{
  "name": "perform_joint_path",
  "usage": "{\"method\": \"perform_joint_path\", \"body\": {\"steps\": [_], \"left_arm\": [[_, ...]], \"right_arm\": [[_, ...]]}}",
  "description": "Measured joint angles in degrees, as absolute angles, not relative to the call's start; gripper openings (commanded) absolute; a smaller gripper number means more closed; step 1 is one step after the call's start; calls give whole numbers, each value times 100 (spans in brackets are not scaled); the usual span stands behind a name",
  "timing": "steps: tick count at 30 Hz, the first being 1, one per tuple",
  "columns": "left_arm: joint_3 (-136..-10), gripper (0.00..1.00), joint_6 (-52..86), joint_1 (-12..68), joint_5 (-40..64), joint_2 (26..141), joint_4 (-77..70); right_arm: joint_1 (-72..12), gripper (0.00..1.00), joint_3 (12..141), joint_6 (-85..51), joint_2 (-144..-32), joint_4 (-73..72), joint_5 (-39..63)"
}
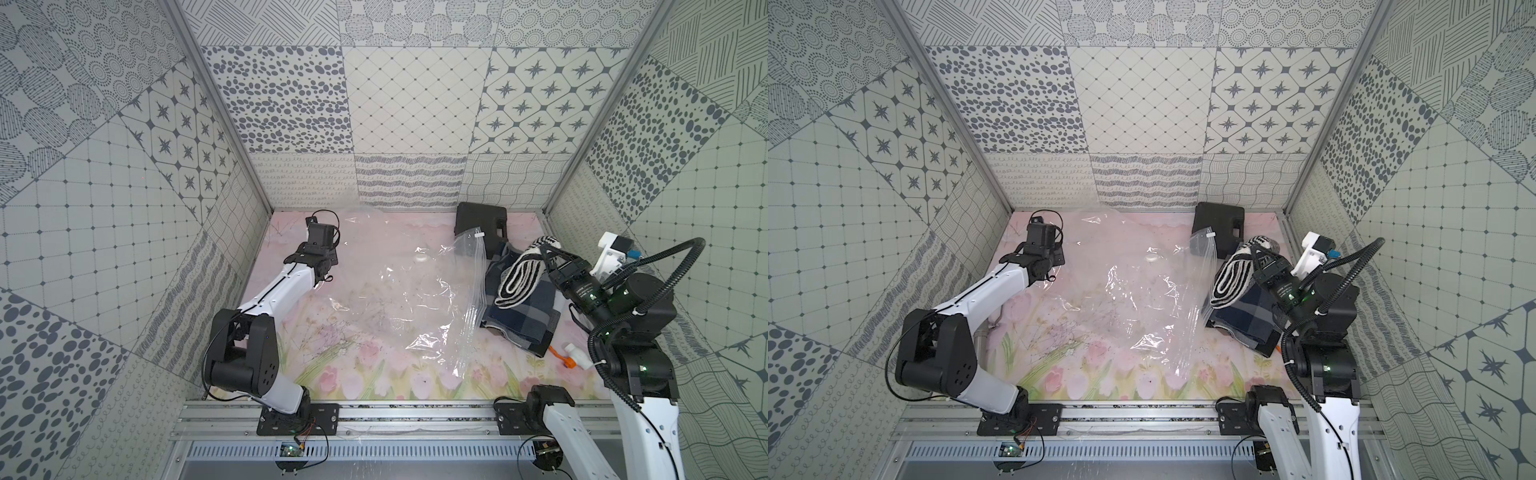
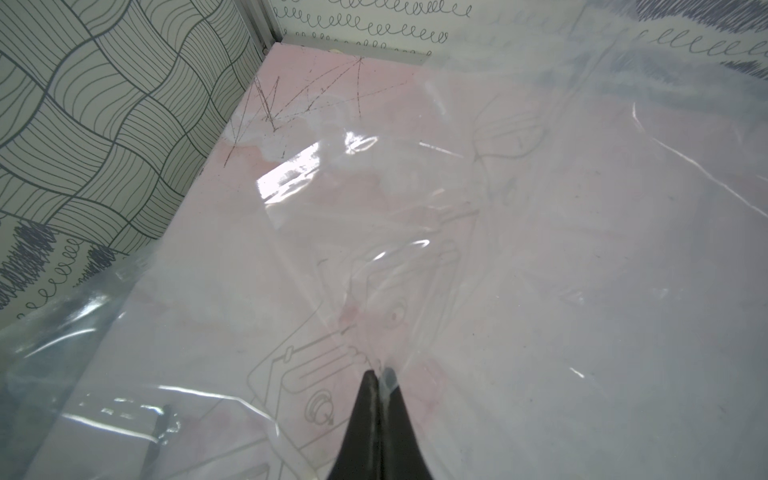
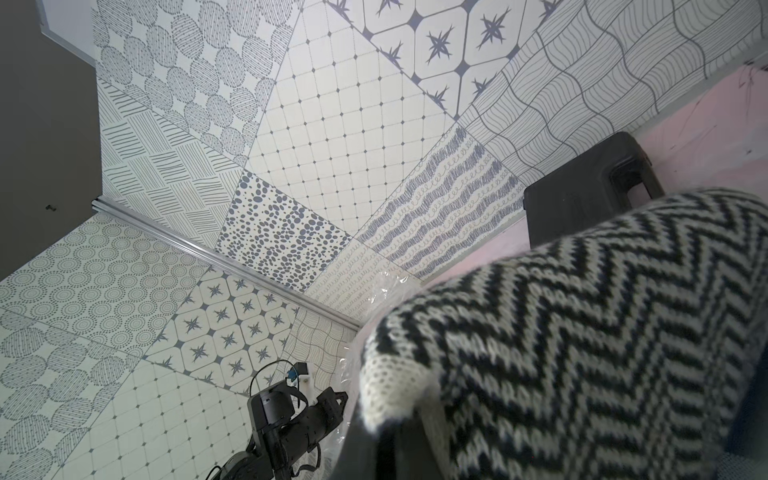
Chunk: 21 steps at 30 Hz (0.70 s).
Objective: Take the blanket out of the vacuum bag
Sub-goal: Place the blanket at the center of the board.
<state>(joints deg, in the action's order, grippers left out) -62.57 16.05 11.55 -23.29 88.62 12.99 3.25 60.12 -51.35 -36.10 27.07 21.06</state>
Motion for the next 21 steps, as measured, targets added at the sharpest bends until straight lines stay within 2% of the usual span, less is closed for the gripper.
{"method": "perform_joint_path", "body": {"steps": [6, 13, 21], "left_arm": [[-6289, 0, 1608, 1155, -2327, 8868, 1321], [-6442, 0, 1610, 1186, -2349, 8858, 1415], [-6501, 0, 1656, 1402, -2449, 8851, 1581]], "right_arm": [[346, 0, 6202, -4547, -3594, 3251, 1695], [362, 0, 6632, -3527, -3522, 4080, 565], [368, 0, 7098, -2628, -3610, 3942, -279]]}}
